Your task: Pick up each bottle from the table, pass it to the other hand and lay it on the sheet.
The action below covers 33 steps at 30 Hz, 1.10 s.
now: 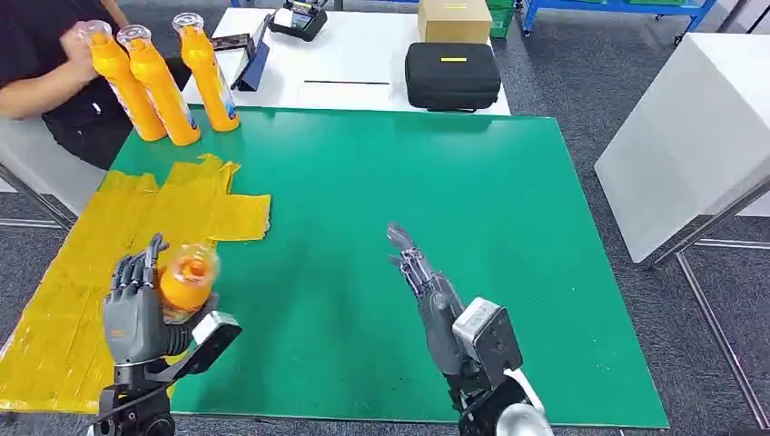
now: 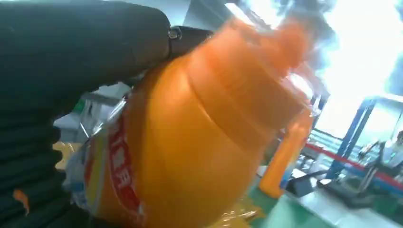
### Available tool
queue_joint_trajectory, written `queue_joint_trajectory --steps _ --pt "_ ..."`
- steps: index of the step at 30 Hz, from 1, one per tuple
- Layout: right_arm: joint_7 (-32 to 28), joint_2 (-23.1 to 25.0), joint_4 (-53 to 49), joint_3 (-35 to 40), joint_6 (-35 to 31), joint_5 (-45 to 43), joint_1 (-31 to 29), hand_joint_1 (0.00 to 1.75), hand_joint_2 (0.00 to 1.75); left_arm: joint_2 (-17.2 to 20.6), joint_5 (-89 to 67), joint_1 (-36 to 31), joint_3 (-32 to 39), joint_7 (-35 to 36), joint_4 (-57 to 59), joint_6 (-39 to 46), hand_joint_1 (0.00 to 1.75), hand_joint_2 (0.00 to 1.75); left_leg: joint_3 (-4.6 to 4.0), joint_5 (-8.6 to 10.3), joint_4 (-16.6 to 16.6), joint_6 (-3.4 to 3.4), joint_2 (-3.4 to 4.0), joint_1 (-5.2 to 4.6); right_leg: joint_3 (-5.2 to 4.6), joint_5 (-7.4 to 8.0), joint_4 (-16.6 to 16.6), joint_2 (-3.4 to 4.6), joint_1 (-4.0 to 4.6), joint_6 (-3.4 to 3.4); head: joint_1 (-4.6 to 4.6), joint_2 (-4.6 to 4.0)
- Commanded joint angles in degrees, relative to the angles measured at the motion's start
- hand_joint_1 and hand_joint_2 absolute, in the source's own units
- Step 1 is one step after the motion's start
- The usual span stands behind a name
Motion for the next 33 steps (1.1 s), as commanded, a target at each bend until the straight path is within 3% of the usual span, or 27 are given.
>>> queue_joint_trajectory --steps 1,14,27,30,32,33 --pt "0.13 -0.84 1.44 0.42 1.01 -0.80 -0.78 0.00 0.00 3.13 -1.21 -0.43 -2.49 1.81 3.44 -1.95 0.00 0.00 0.20 -0.09 -0.03 0.03 -0.01 0.01 0.19 -0.07 -0.02 0.00 0.04 -0.24 0.00 0.00" --pt "-0.39 -0.57 -1.97 -2.30 1.46 0.96 4.06 0.00 0.00 1.75 -0.42 -0.07 -3.62 2.60 3.33 -2.64 0.00 0.00 0.25 -0.13 0.00 0.05 -0.20 -0.01 0.27 -0.19 0.01 -0.19 0.04 -0.31 0.00 0.00" --pt "0.26 0.09 -1.66 -2.69 1.84 1.51 3.80 0.00 0.00 0.73 2.27 -0.94 -3.52 2.10 3.65 -3.73 0.00 0.00 0.26 -0.14 -0.01 0.05 -0.11 -0.03 0.24 -0.18 0.01 -0.09 0.03 -0.31 0.00 0.00" --pt "-0.33 0.25 -1.55 -3.29 1.27 2.65 4.24 0.00 0.00 -2.58 28.16 -0.02 -1.00 -6.15 -0.39 -11.75 0.00 0.00 0.29 -0.16 0.01 0.05 -0.12 -0.02 0.27 -0.21 0.03 -0.10 0.04 -0.35 0.00 0.00" --pt "-2.92 -0.14 -1.16 -3.44 1.01 3.26 4.70 0.00 0.00 -4.87 51.06 1.82 0.39 -11.92 -5.74 -22.16 0.00 0.00 0.19 -0.16 0.06 0.07 -0.14 -0.02 0.21 -0.20 0.04 -0.13 0.04 -0.29 0.00 0.00" --pt "-6.93 -0.35 -0.33 -3.43 1.38 3.12 4.88 0.00 0.00 -4.23 61.39 4.00 -0.88 -15.19 -10.83 -26.50 0.00 0.00 0.09 -0.10 0.04 0.05 -0.12 -0.01 0.11 -0.14 0.02 -0.12 0.03 -0.21 -0.02 0.00"
